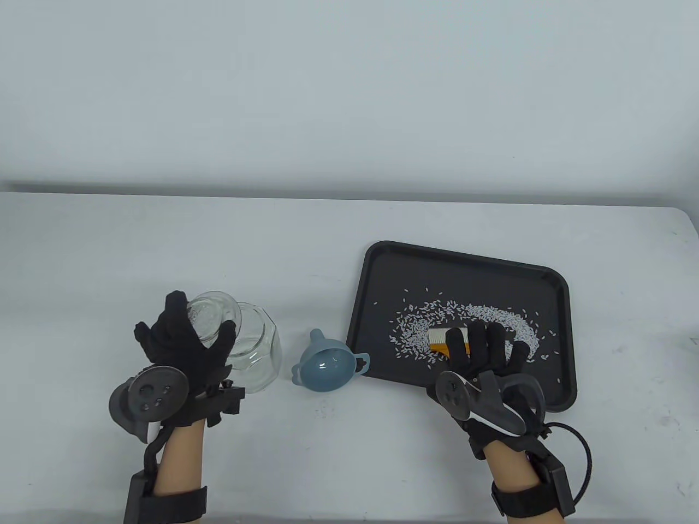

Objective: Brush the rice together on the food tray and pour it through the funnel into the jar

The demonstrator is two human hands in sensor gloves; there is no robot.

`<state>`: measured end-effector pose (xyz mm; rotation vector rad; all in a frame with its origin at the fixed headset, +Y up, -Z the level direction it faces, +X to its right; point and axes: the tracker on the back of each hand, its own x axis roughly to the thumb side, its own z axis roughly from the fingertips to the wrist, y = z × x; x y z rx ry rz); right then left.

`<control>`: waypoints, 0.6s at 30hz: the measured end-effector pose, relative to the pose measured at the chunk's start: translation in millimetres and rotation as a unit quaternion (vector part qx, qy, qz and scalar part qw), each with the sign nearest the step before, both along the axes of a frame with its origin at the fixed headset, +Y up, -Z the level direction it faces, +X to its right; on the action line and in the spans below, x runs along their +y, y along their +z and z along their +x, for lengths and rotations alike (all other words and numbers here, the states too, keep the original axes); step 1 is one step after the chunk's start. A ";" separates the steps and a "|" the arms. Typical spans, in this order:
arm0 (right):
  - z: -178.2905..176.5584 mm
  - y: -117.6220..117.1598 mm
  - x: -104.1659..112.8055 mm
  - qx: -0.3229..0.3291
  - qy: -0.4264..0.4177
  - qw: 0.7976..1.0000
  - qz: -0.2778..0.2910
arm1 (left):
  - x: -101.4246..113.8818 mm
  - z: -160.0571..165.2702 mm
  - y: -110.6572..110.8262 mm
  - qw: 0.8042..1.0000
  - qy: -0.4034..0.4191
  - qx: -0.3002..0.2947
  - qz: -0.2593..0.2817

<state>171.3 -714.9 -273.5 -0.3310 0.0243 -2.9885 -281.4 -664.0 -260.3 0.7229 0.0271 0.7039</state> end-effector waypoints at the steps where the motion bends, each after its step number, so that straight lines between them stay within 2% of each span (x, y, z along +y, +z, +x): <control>1: 0.2 0.1 0.0 0.000 0.000 1.000 0.001 | -0.6 -6.1 1.7 1.000 0.005 0.010 0.001; 6: 1.1 0.6 0.3 -0.003 0.003 1.000 0.007 | -15.2 -40.5 6.2 0.997 0.008 0.075 -0.031; 10: 1.2 1.6 1.1 -0.003 0.009 1.000 0.010 | -39.0 -59.7 2.6 0.987 -0.010 0.119 -0.110; 12: 1.0 1.9 0.8 -0.001 0.006 1.000 0.008 | -49.5 -62.2 -1.0 0.979 -0.026 0.126 -0.161; 18: 1.8 2.7 0.7 0.000 0.006 1.000 0.008 | -73.9 -56.4 -11.2 0.953 -0.088 0.121 -0.264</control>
